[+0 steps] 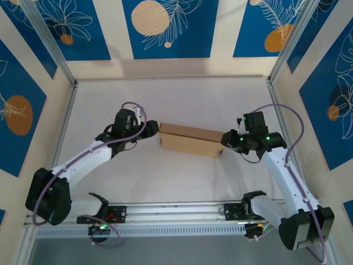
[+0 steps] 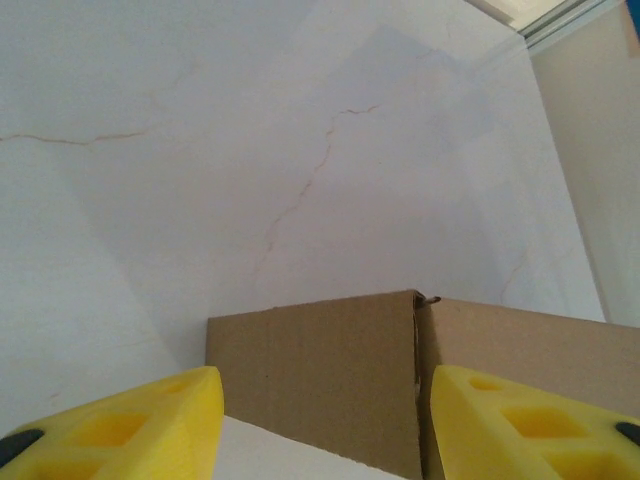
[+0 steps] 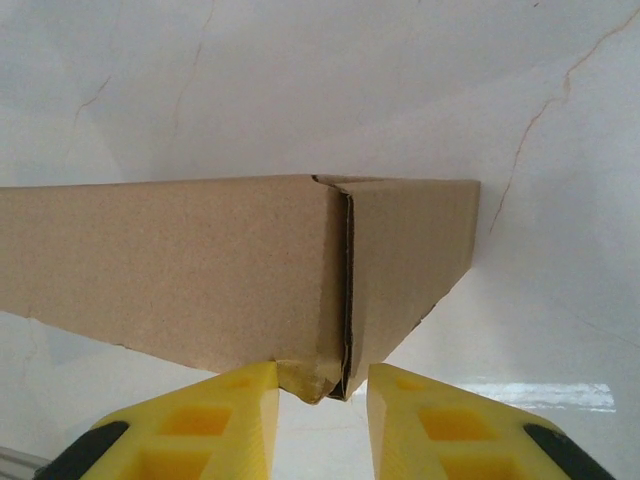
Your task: Fold the paper box
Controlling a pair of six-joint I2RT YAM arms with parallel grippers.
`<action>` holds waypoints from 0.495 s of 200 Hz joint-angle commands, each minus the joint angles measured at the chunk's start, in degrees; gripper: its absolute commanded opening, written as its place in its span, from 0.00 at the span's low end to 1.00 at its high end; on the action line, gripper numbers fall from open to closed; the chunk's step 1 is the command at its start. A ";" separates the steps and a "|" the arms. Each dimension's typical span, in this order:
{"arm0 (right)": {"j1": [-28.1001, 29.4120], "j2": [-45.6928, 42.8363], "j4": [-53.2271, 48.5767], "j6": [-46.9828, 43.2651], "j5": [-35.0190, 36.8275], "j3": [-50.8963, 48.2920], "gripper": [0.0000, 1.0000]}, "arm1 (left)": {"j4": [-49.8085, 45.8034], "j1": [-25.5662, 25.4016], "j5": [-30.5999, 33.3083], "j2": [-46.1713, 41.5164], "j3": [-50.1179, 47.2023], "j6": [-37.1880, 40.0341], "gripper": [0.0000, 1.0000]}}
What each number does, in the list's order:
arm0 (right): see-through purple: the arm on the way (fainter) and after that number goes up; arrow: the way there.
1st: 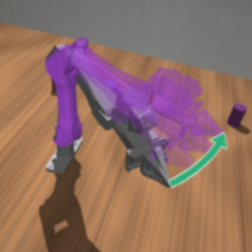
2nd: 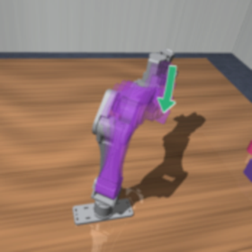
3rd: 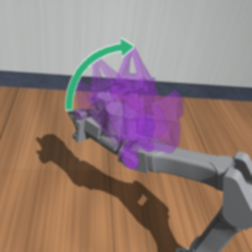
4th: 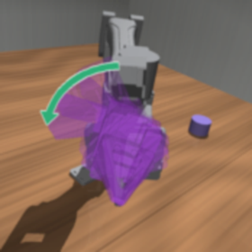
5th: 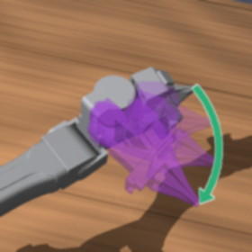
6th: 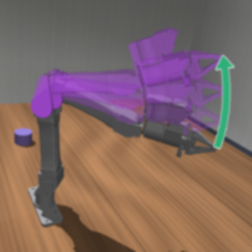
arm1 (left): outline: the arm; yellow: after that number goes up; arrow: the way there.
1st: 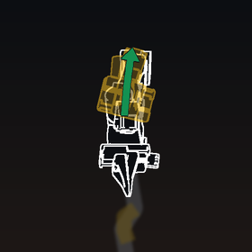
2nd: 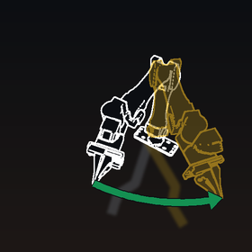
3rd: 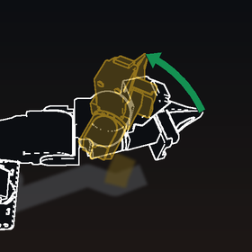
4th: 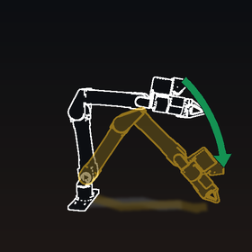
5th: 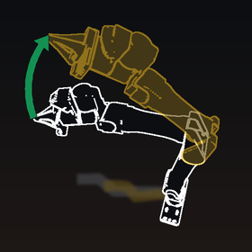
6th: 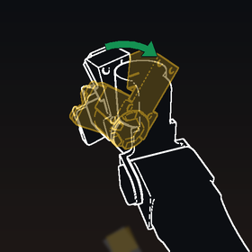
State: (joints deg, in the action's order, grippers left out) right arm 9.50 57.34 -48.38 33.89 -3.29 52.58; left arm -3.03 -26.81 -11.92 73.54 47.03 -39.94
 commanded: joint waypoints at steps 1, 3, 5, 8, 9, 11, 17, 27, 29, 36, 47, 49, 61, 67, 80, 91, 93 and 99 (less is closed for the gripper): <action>-0.93 0.30 -2.08 -1.27 -3.35 2.47 0.32 | 4.94 1.50 -8.02 -0.31 -1.15 -1.73 0.57; -0.92 0.31 -2.11 -1.28 -3.38 2.52 0.32 | 5.37 1.56 -8.49 -0.32 -1.28 -1.92 0.57; -1.00 0.31 -2.01 -1.26 -3.50 2.59 0.32 | 5.90 1.58 -9.00 -0.21 -1.42 -2.12 0.57; -0.99 0.39 -1.99 -1.23 -3.67 2.67 0.32 | 6.35 1.66 -9.51 0.06 -1.60 -2.49 0.58; -1.02 0.40 -1.98 -1.35 -3.75 2.69 0.32 | 6.67 1.67 -9.78 0.13 -1.64 -2.59 0.58; -1.05 0.51 -1.94 -1.32 -3.81 2.70 0.32 | 7.19 1.67 -10.31 0.21 -1.73 -2.77 0.58; -1.12 0.64 -1.83 -1.44 -4.28 2.86 0.33 | 8.70 1.75 -11.67 0.66 -2.06 -3.27 0.58; -1.29 0.90 -1.72 -1.47 -5.18 3.12 0.35 | 10.74 1.76 -13.64 1.51 -2.42 -4.18 0.58; -1.29 0.99 -1.79 -1.64 -5.29 3.18 0.36 | 11.17 1.76 -13.98 1.63 -2.45 -4.35 0.58; -1.41 1.10 -1.65 -1.71 -5.77 3.38 0.36 | 12.55 1.76 -14.91 2.14 -2.63 -4.79 0.58; -1.65 1.20 -1.63 -1.97 -6.10 3.80 0.38 | 13.64 1.76 -15.58 2.97 -2.60 -5.06 0.58; -1.67 1.24 -1.63 -1.98 -6.16 3.88 0.39 | 13.66 1.76 -15.50 3.05 -2.52 -5.01 0.58; -1.87 1.15 -1.87 -2.29 -6.14 4.35 0.41 | 12.45 1.76 -14.76 3.93 -2.00 -4.17 0.57; -1.94 1.25 -1.96 -2.48 -5.97 4.63 0.43 | 11.63 1.76 -14.62 4.36 -1.58 -3.55 0.57; -2.24 1.23 -2.30 -2.71 -5.01 5.14 0.48 | 9.30 1.76 -14.27 5.09 -0.65 -1.90 0.55; -2.48 1.37 -2.51 -2.82 -3.97 5.51 0.49 | 8.18 1.76 -13.66 5.21 -0.65 -1.33 0.54; -2.53 1.41 -2.51 -2.79 -3.84 5.52 0.49 | 8.18 1.76 -13.61 5.28 -0.76 -1.29 0.54; -2.72 1.46 -2.32 -2.69 -3.59 5.44 0.49 | 8.13 1.76 -13.33 5.14 -1.01 -1.28 0.53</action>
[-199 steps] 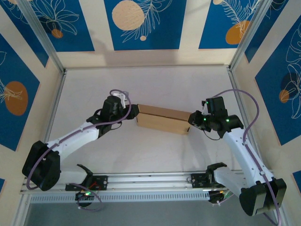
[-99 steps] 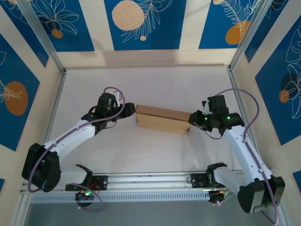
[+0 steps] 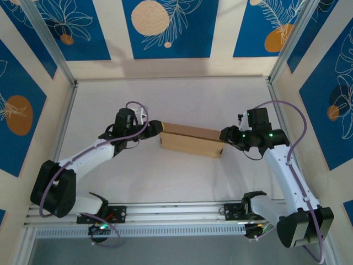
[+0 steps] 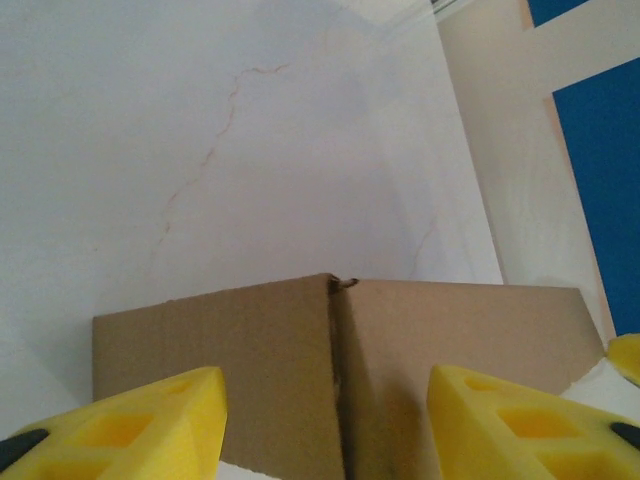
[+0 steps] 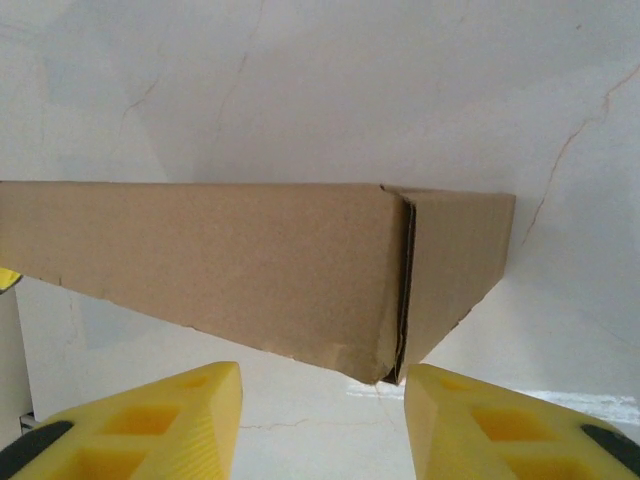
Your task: Fold the paper box
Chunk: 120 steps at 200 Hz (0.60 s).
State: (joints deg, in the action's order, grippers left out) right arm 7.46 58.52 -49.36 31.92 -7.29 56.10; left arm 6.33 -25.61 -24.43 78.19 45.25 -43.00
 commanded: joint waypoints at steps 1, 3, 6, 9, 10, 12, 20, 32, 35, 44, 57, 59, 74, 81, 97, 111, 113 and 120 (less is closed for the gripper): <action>-0.78 0.36 -1.30 -0.72 0.42 1.91 0.49 | -1.18 0.56 -0.81 0.48 0.69 1.78 0.53; -0.78 0.39 -1.16 -0.70 0.36 1.85 0.49 | -1.26 0.56 -0.74 0.47 0.64 1.72 0.53; -0.87 0.47 -1.01 -0.55 0.43 1.71 0.49 | -1.31 0.60 -0.63 0.47 0.49 1.73 0.53; -1.02 0.59 -0.81 -0.55 0.43 1.59 0.49 | -1.21 0.57 -0.61 0.47 0.44 1.72 0.53; -0.99 0.61 -0.73 -0.50 0.39 1.53 0.49 | -1.22 0.56 -0.62 0.47 0.40 1.75 0.53; -0.97 0.69 -0.62 -0.42 0.47 1.49 0.49 | -1.18 0.56 -0.60 0.47 0.37 1.73 0.53; -1.09 1.10 -0.19 -0.31 0.18 1.07 0.49 | -1.14 0.56 -0.69 0.63 0.12 1.70 0.52; -1.18 1.82 0.39 -0.10 -0.34 0.39 0.47 | -1.14 0.56 -0.62 0.93 0.01 1.69 0.51; -1.19 2.08 0.60 -0.06 -0.54 0.25 0.46 | -1.14 0.56 -0.62 1.02 0.01 1.61 0.50; -1.26 2.60 0.83 0.01 -0.63 -0.22 0.45 | -1.06 0.56 -0.63 1.23 -0.14 1.53 0.49; -1.36 3.09 1.19 -0.08 -0.50 -0.96 0.42 | -1.05 0.56 -0.79 1.50 -0.25 1.37 0.47; -1.37 3.18 1.26 -0.08 -0.46 -1.09 0.42 | -1.05 0.56 -0.80 1.47 -0.32 1.31 0.47; -1.53 3.44 1.63 -0.09 0.07 -1.85 0.38 | -1.33 0.56 -0.76 1.61 -0.58 0.95 0.44; -1.49 3.51 1.88 0.06 0.42 -2.23 0.37 | -1.32 0.56 -0.84 1.72 -0.77 0.70 0.43; -1.49 4.03 2.06 0.35 0.86 -2.79 0.34 | -1.19 0.56 -0.97 1.88 -1.51 -0.13 0.41; -1.50 4.47 2.07 0.59 1.11 -2.91 0.34 | -1.14 0.62 -1.15 2.14 -1.97 -0.52 0.39; -1.51 4.49 2.08 0.59 1.09 -2.92 0.34 | -1.14 0.57 -1.15 2.20 -2.07 -0.62 0.39; -1.49 4.58 2.01 0.61 1.36 -2.92 0.34 | -0.99 0.56 -1.12 2.24 -2.39 -0.83 0.38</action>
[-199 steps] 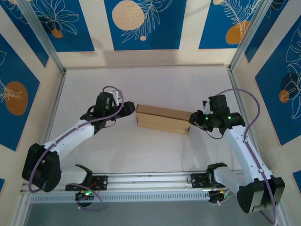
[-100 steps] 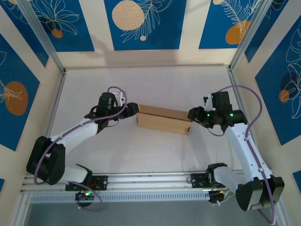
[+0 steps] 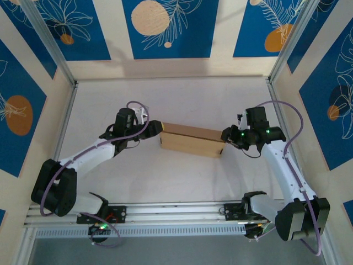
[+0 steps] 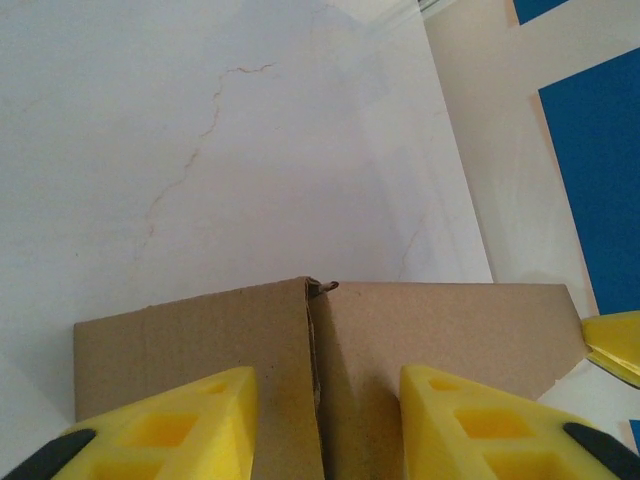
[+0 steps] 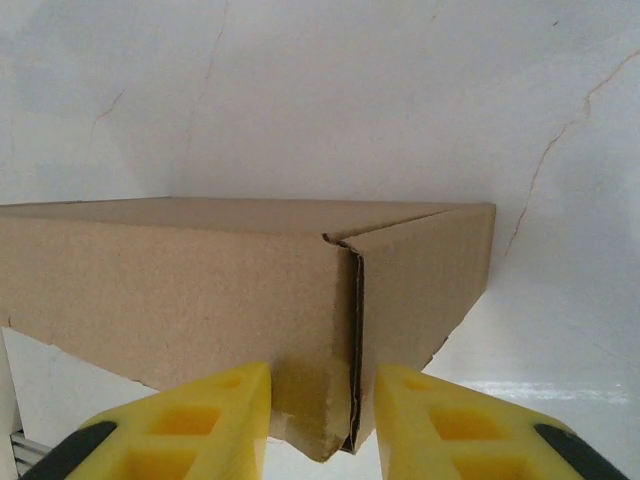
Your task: Fold the paper box
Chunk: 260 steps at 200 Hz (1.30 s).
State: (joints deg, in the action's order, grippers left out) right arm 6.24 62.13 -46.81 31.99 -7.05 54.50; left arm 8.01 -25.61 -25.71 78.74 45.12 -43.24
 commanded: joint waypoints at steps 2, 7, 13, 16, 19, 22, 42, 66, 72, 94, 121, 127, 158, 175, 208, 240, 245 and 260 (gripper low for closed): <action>-0.31 0.98 -0.43 0.53 1.20 -1.39 0.34 | -2.59 0.60 0.10 1.77 -2.37 -0.65 0.38; -0.28 0.96 -0.37 0.58 1.25 -1.41 0.34 | -2.23 0.56 -0.07 1.60 -2.72 -0.82 0.37; -0.34 1.02 -0.31 0.45 1.42 -1.41 0.34 | -1.89 0.56 -0.18 1.59 -3.15 -1.03 0.36; -0.35 1.03 -0.36 0.52 1.52 -1.37 0.34 | -1.79 0.51 -0.20 1.59 -3.31 -1.12 0.36; -0.34 1.06 -0.36 0.60 1.68 -1.36 0.33 | -1.77 0.55 -0.23 1.59 -3.48 -1.18 0.35; -0.35 1.06 -0.31 0.59 1.77 -1.33 0.33 | -1.77 0.51 -0.19 1.64 -3.61 -1.22 0.34; -0.49 1.40 -0.31 0.44 2.30 -1.24 0.33 | -1.22 0.55 -0.44 1.51 -4.74 -2.05 0.31; -0.47 1.55 -0.21 0.68 2.48 -1.24 0.33 | -0.67 0.56 0.09 1.07 -6.13 -2.63 0.24; -0.44 1.59 -0.17 0.65 2.34 -1.16 0.33 | -0.56 0.52 0.33 1.09 -6.47 -2.79 0.23; -0.53 1.72 -0.04 0.64 2.13 -1.06 0.32 | 0.68 0.48 0.06 1.50 -7.62 -3.88 0.17; -0.53 2.18 0.25 0.67 1.54 -0.86 0.32 | 1.88 0.47 -0.80 1.79 -7.95 -4.91 0.09; -0.57 2.33 0.27 0.53 1.28 -0.71 0.32 | 1.59 0.47 -0.91 1.63 -7.63 -4.85 0.09; -0.53 2.95 0.11 0.08 1.29 0.70 0.32 | -5.91 0.48 0.88 -2.21 -1.82 -0.42 0.35; -0.44 3.24 -0.04 -0.39 1.40 1.78 0.32 | -13.28 0.56 5.04 -4.48 2.65 4.02 0.48; -0.24 4.60 0.31 -1.04 0.30 2.42 0.30 | -21.46 1.33 9.47 -4.86 7.41 9.30 0.51; 0.04 6.13 1.10 -1.82 -1.55 3.06 0.29 | -17.95 2.22 6.76 -3.97 5.06 7.91 0.48; 0.14 6.41 1.17 -1.90 -1.86 3.19 0.29 | -17.08 2.23 6.32 -3.90 4.68 7.66 0.48; 0.71 7.24 1.36 -2.23 -2.01 3.57 0.29 | -14.92 2.23 5.06 -2.78 4.02 7.07 0.48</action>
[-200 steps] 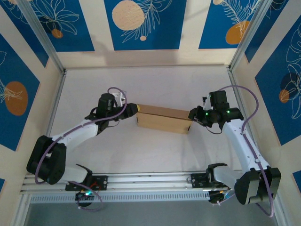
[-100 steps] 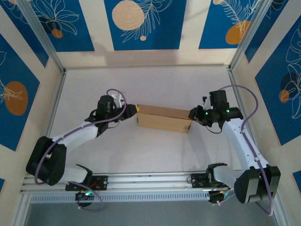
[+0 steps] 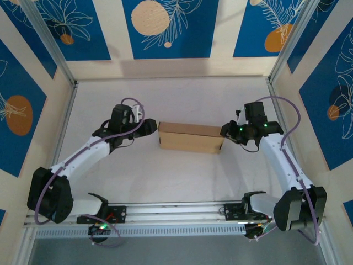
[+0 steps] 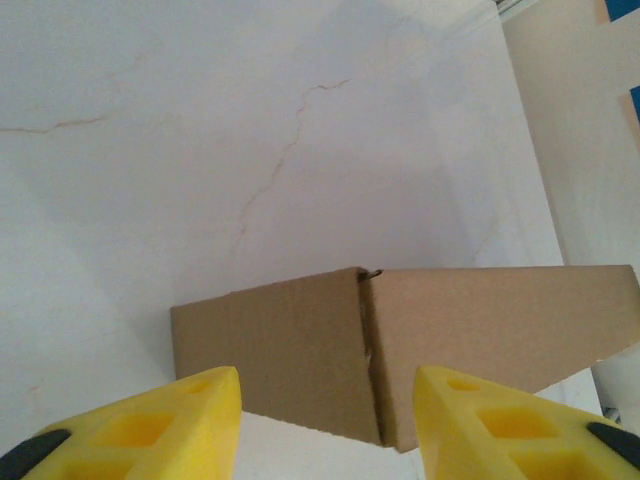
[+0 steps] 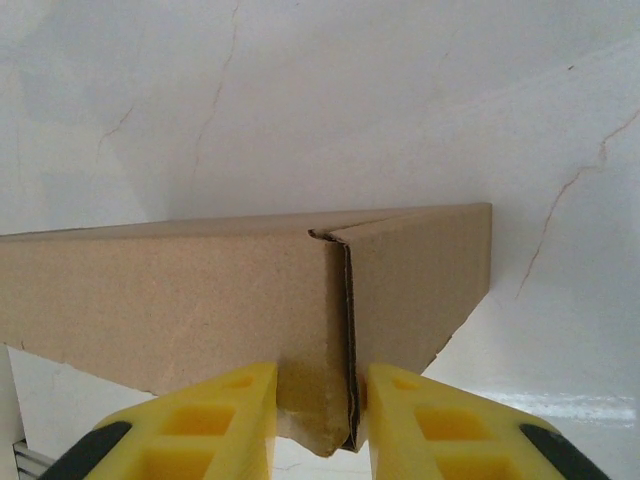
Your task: Fold the paper box
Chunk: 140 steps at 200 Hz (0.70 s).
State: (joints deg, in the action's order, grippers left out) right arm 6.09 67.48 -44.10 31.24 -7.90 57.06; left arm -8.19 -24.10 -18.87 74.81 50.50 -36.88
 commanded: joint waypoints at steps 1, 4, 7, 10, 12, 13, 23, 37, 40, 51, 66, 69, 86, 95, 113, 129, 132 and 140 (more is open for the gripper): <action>0.90 1.92 -1.35 -1.51 -1.16 1.03 0.29 | 1.39 0.72 -1.87 1.19 -1.37 0.69 0.48; 1.04 2.13 -1.30 -1.57 -1.13 1.04 0.29 | 1.73 0.73 -2.08 1.60 -1.49 0.53 0.48; 1.22 2.26 -1.30 -1.70 -1.07 1.11 0.29 | 1.98 0.79 -2.31 2.03 -1.56 0.50 0.48; 1.35 2.45 -1.37 -1.73 -1.04 1.19 0.30 | 2.29 0.80 -2.57 2.47 -1.57 0.38 0.48; 1.44 2.54 -1.39 -1.83 -0.95 1.27 0.30 | 2.45 0.81 -2.70 2.68 -1.55 0.38 0.48; 1.41 2.64 -1.37 -1.81 -0.87 1.29 0.30 | 2.50 0.81 -2.77 2.83 -1.55 0.31 0.48; 1.89 3.26 -1.65 -2.11 -0.11 1.69 0.30 | 3.45 0.87 -3.41 3.96 -1.58 0.08 0.48; 2.61 4.11 -2.30 -2.54 1.59 2.16 0.29 | 4.65 0.81 -3.79 5.17 -1.52 -0.51 0.47; 2.80 4.26 -2.38 -2.63 1.95 2.25 0.29 | 4.73 0.81 -3.80 5.51 -1.47 -0.55 0.47; 3.14 4.74 -2.71 -2.90 3.29 2.36 0.27 | 4.85 0.81 -3.93 6.22 -1.28 -0.65 0.46; 3.44 5.39 -2.77 -2.90 4.69 2.02 0.24 | 5.28 0.81 -4.06 6.66 -1.67 -0.88 0.44; 3.43 5.52 -2.76 -2.80 4.85 1.93 0.24 | 5.37 0.81 -4.07 6.67 -1.82 -0.87 0.43; 4.03 6.28 -2.54 -2.51 5.88 1.11 0.21 | 5.88 0.81 -4.23 6.93 -2.49 -1.10 0.41; 4.60 6.79 -2.36 -2.33 6.64 0.54 0.20 | 6.10 0.81 -4.47 7.09 -2.76 -1.26 0.39; 5.50 8.00 -2.32 -2.05 7.35 -0.17 0.18 | 6.60 0.81 -5.14 7.46 -3.26 -1.57 0.36; 5.77 8.53 -2.28 -1.94 7.73 0.01 0.18 | 6.42 0.72 -5.50 7.68 -3.14 -1.70 0.34; 5.72 8.58 -2.48 -2.02 7.75 0.23 0.18 | 6.16 0.72 -5.56 7.66 -2.99 -1.59 0.34; 5.77 8.56 -2.95 -2.29 8.00 1.16 0.18 | 5.09 0.72 -5.01 6.89 -2.36 -0.99 0.34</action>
State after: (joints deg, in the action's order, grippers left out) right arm 10.44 72.20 -41.91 29.39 -1.85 59.83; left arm 2.04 -23.05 -22.04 80.12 49.25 -38.63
